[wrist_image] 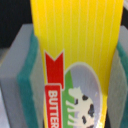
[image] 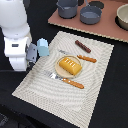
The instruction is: Interact with the objects in diverse but meaningful ways.
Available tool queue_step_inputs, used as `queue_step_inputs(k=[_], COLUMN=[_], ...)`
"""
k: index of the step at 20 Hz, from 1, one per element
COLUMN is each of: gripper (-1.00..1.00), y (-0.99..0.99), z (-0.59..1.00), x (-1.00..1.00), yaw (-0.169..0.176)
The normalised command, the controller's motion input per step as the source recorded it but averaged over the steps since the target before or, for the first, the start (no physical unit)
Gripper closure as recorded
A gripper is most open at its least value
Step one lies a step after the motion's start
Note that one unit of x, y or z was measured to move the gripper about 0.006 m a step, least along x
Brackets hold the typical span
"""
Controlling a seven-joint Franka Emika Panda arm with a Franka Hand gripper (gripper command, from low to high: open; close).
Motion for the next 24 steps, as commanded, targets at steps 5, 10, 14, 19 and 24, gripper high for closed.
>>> queue_step_inputs(k=[5, 10, 14, 19, 24], gripper=[1.0, 1.0, 1.0, 1.0, 1.0], y=[-0.46, -0.39, -0.36, -0.43, -0.47], z=[0.84, 0.69, 0.33, 0.34, 0.3], x=[0.82, 0.91, 0.88, 0.87, 0.86], yaw=[-0.046, -0.018, -0.015, -0.041, -0.062])
